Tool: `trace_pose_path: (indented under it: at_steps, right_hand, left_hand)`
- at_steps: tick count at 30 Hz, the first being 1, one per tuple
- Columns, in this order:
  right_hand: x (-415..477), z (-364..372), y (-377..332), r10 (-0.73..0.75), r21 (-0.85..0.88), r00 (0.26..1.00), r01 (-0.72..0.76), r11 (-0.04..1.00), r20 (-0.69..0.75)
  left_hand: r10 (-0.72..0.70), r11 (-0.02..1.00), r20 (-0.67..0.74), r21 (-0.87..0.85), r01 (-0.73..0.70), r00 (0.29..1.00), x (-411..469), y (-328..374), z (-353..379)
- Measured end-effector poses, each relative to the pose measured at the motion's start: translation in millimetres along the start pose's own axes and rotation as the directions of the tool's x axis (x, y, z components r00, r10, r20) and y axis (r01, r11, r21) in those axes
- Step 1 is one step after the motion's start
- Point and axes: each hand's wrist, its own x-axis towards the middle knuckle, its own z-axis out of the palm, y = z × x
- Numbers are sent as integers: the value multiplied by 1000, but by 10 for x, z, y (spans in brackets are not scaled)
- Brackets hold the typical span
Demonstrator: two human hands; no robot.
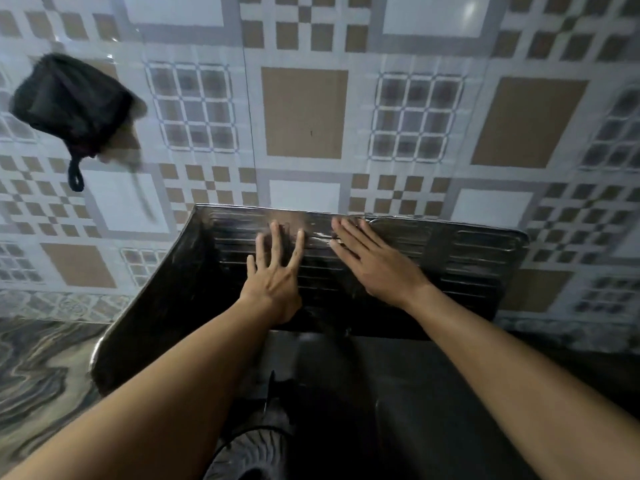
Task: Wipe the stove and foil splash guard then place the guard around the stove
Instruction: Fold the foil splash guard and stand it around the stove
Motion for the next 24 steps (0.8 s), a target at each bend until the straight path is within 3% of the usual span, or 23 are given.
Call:
trace_pose_path:
  at_steps: [3, 10, 15, 19, 24]
  right_hand:
    - [-227, 29, 71, 106, -35, 993, -108, 994, -44]
    - [-430, 260, 157, 237, -63, 965, -231, 971, 114]
    - [-476, 155, 84, 233, 37, 961, -240, 970, 147]
    - [-629, 223, 90, 416, 61, 908, -418, 906, 55]
    - [-665, 327, 169, 428, 1, 896, -431, 902, 120]
  left_hand:
    - [-19, 998, -9, -56, 19, 1000, 129, 48, 121]
    - [-143, 977, -200, -183, 106, 969, 207, 357, 240]
    - [-171, 947, -62, -286, 147, 983, 423, 430, 195]
    - [-204, 917, -40, -358, 177, 978, 498, 485, 172]
    - [-263, 890, -255, -436, 132, 931, 389, 673, 294]
